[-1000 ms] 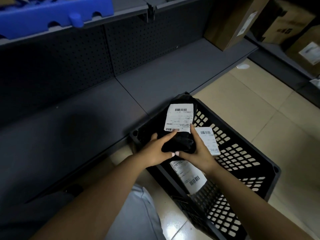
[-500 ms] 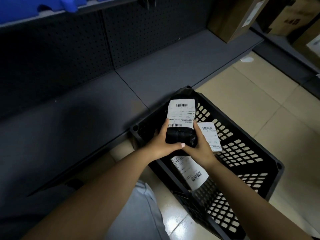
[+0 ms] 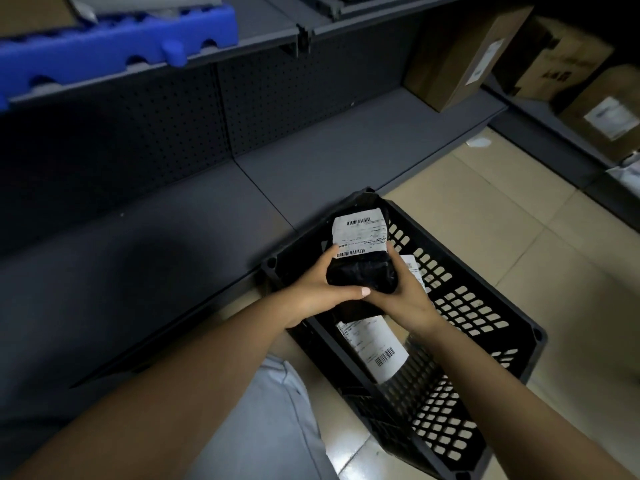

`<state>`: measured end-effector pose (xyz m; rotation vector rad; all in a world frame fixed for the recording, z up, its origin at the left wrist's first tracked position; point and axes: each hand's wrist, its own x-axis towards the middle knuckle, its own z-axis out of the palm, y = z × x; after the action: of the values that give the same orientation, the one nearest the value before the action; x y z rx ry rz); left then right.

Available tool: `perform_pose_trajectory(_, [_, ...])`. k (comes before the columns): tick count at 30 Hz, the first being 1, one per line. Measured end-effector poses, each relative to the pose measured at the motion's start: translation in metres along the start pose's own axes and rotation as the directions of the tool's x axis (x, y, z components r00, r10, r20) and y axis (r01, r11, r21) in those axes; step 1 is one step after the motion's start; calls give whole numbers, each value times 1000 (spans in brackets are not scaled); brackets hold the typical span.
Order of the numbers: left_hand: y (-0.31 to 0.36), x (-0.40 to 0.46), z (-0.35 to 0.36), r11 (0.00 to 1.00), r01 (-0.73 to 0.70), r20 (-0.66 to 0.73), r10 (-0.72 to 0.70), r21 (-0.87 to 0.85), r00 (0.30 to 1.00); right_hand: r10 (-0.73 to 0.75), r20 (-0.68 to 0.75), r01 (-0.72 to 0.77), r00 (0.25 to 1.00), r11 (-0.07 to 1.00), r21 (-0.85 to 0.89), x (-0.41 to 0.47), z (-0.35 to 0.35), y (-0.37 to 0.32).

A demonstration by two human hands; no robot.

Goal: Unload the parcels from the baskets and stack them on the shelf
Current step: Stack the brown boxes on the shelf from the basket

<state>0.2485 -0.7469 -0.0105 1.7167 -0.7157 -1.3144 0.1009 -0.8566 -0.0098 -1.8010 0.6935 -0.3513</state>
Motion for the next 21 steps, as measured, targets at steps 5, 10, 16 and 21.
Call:
perform_pose_trajectory(5, [16, -21, 5, 997, -69, 8, 68, 34, 998, -31, -44, 32, 999, 999, 17, -22, 0, -24])
perform_pose_trajectory(10, [22, -28, 35, 990, -50, 146, 31, 131, 989, 24, -95, -20, 995, 999, 37, -58, -19, -16])
perform_pose_trajectory(16, [13, -21, 86, 979, -34, 238, -15, 199, 971, 179, -163, -170, 970, 983, 68, -97, -45, 26])
perform_pose_trajectory(21, [-23, -17, 95, 895, -37, 297, -109, 445, 949, 294, -85, -291, 952, 955, 52, -120, -48, 71])
